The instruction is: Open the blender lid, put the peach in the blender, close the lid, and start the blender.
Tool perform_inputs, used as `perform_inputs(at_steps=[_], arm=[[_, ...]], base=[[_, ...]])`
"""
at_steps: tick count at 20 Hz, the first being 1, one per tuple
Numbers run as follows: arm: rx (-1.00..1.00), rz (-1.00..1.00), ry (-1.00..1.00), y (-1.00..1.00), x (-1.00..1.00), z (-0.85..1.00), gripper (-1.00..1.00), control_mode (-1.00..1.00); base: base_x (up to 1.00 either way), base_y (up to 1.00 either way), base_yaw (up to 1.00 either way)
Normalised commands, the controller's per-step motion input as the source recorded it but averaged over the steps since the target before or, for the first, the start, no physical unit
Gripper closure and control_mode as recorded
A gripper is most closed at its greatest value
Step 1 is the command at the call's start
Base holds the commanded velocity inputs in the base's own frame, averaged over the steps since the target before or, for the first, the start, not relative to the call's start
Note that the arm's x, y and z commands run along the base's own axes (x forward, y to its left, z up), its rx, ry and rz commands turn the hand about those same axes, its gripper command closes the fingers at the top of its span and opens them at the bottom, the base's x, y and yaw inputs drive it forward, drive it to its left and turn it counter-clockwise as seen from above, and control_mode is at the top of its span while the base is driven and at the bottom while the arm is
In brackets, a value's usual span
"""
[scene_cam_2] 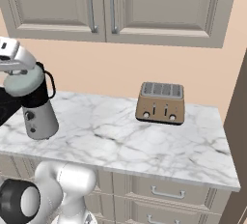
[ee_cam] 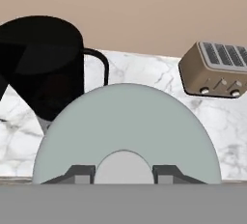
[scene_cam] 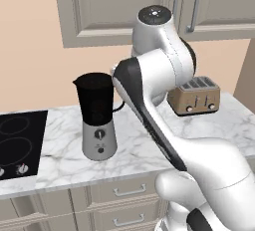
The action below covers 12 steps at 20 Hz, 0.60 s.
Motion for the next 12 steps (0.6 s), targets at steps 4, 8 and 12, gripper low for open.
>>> perform_inputs(at_steps=[4, 8, 12], arm=[[-0.02, 0.0, 0.0, 0.47, 0.03, 0.67, 1.0, -1.0], [0.0, 0.0, 0.0, 0.36, 0.33, 0.02, 1.0, -1.0], [0.0, 0.0, 0.0, 0.38, 0.49, -0.11, 1.0, -1.0]], base=[[0.0, 0.0, 0.0], [0.0, 0.0, 0.0], [0.0, 0.0, 0.0]])
